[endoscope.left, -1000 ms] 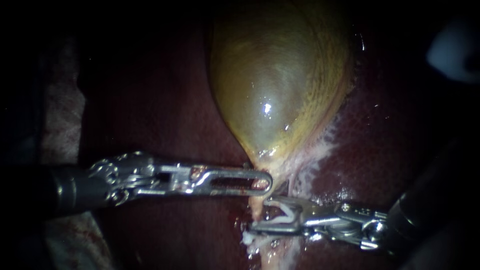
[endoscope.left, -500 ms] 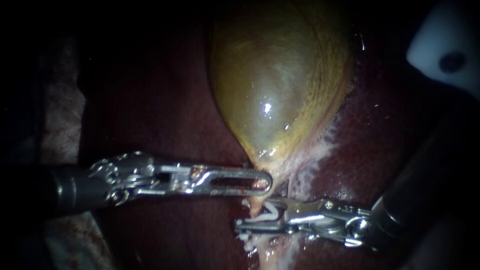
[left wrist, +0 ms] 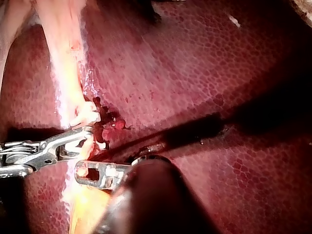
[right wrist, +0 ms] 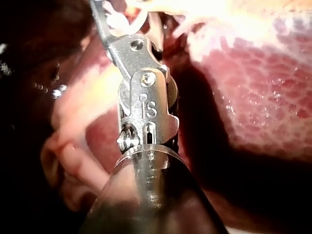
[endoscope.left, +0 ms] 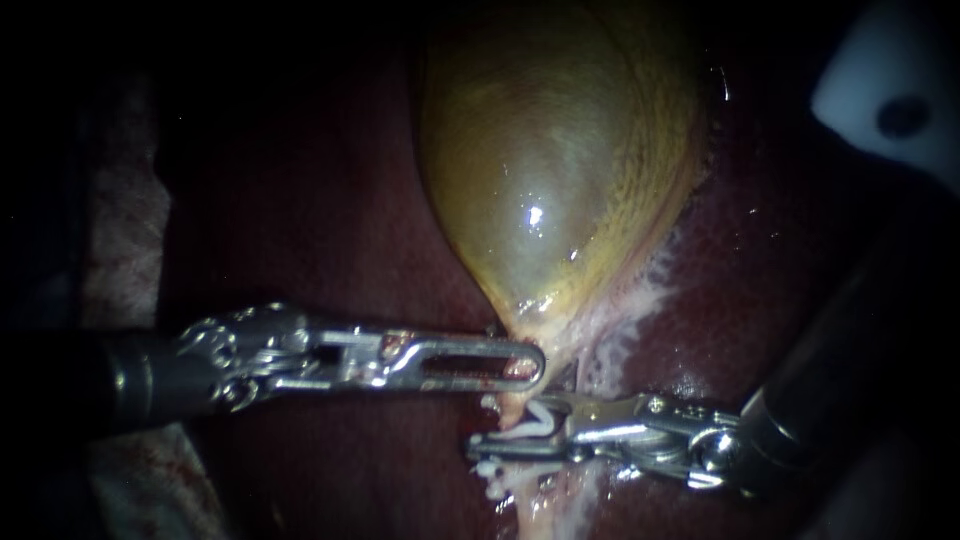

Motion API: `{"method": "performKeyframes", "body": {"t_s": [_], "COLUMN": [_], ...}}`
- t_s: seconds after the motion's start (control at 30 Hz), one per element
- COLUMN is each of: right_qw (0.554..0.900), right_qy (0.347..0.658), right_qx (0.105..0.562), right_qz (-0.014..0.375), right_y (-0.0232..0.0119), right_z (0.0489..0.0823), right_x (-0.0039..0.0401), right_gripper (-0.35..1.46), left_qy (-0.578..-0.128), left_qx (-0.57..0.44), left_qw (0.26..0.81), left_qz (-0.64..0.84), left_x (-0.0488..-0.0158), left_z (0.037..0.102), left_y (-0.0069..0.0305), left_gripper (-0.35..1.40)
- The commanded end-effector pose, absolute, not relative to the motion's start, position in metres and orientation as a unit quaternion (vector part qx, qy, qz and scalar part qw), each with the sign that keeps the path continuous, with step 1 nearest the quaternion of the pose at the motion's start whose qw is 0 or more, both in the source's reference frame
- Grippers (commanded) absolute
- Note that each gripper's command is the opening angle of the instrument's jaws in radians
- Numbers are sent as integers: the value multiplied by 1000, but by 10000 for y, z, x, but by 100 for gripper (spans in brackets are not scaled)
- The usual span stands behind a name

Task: Clipping third clip left tube

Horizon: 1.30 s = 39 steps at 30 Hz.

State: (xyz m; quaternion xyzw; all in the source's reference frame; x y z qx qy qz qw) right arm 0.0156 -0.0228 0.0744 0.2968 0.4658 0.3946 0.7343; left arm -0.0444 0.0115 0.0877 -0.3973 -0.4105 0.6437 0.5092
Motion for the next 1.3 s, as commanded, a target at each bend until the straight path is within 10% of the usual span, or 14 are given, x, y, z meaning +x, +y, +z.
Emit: {"method": "performKeyframes", "body": {"t_s": [0.03, 0.57, 0.93, 1.3], "right_qw": [734, 734, 735, 735], "right_qy": [466, 465, 466, 468], "right_qx": [297, 297, 305, 309], "right_qz": [395, 395, 387, 382], "right_y": [-228, -224, -227, -226], "right_z": [744, 747, 749, 749], "right_x": [155, 156, 155, 156], "right_gripper": [48, 39, -35, -35], "left_qy": [-410, -410, -410, -410], "left_qx": [-397, -397, -398, -398], "left_qw": [509, 509, 509, 509], "left_qz": [644, 644, 644, 644], "left_x": [-444, -444, -444, -444], "left_z": [877, 878, 879, 879], "left_y": [115, 115, 115, 115], "left_gripper": [-35, -35, -35, -35]}}
